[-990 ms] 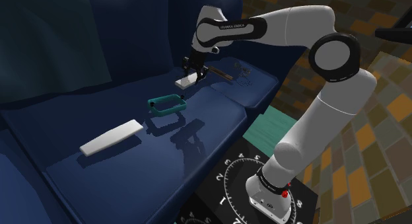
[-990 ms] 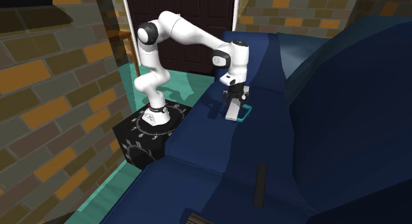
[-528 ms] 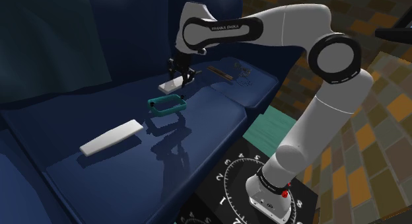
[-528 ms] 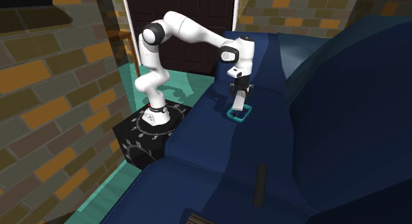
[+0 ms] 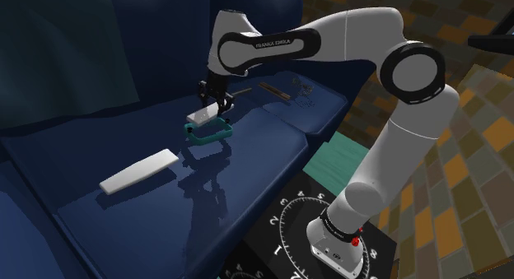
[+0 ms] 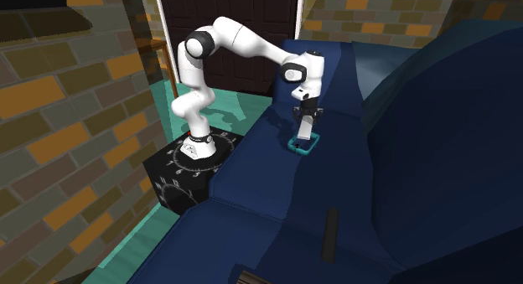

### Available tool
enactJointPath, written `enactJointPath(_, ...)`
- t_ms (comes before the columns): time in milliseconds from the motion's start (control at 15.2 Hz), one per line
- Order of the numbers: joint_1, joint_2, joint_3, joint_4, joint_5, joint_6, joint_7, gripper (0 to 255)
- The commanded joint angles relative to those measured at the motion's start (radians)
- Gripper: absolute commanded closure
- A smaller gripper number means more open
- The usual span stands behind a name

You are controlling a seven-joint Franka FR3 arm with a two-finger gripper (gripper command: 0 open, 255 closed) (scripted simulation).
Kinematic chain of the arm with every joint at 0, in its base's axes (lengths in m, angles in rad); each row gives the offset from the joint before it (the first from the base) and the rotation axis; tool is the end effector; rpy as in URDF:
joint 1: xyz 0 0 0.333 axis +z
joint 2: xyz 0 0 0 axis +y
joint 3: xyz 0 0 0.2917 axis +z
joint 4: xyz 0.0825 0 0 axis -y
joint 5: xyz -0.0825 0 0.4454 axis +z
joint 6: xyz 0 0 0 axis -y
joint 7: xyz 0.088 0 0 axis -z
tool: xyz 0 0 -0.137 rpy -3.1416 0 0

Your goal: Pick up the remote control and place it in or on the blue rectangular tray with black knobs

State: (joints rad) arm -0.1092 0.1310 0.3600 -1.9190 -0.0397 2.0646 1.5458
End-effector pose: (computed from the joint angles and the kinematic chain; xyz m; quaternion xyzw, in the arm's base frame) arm 0.6244 0.1541 0.3488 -0.8020 0.5971 -0.0030 0.0125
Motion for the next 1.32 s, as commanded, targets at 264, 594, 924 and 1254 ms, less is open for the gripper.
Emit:
enactJointPath(264, 0.002, 0.028, -0.002, -0.047, -0.013, 0.074, 0.008, 255)
enactJointPath(594, 0.004, 0.048, -0.004, -0.069, -0.022, 0.115, 0.014, 255)
enactJointPath(924, 0.004, 0.048, -0.004, -0.069, -0.022, 0.115, 0.014, 255)
enactJointPath(1254, 0.004, 0.047, -0.004, -0.069, -0.022, 0.114, 0.014, 0)
